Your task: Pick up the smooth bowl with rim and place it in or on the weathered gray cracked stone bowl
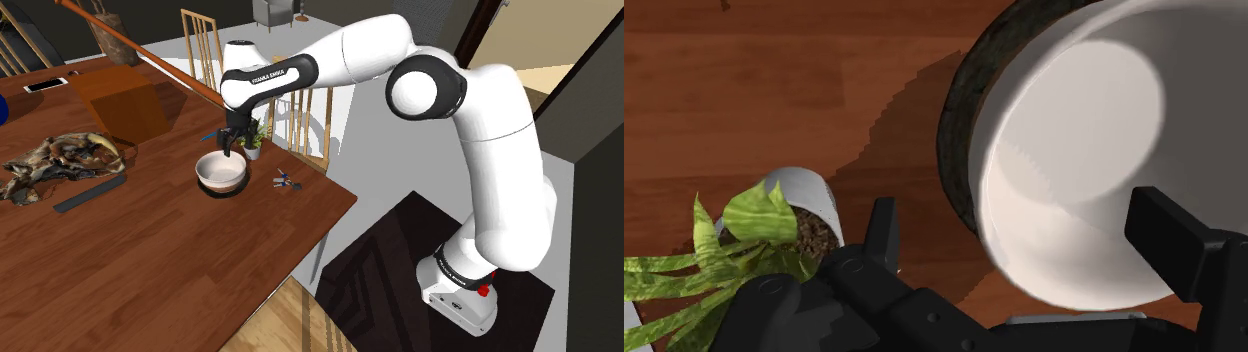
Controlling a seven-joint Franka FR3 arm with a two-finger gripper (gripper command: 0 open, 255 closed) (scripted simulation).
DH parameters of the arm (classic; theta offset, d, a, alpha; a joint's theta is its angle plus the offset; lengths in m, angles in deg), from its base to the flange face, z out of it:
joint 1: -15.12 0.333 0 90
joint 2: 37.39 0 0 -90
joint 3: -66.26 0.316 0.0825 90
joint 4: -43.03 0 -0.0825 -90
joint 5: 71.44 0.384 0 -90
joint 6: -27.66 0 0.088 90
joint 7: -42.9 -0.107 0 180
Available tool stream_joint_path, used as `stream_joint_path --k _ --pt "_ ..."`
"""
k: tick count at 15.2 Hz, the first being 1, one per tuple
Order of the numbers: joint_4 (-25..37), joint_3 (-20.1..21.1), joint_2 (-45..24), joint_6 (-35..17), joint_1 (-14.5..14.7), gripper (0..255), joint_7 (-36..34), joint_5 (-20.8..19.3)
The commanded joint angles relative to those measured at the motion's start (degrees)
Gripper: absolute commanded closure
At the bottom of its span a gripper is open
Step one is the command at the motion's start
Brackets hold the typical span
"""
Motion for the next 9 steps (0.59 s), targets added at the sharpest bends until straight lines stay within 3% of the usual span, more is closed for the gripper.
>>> stream_joint_path --k 1,9 --pt "0.27 0.14 1.87 2.16 -0.45 0 0.17 0.23" --pt "0.61 0.19 2.59 3.23 -0.61 0 0.21 0.32"
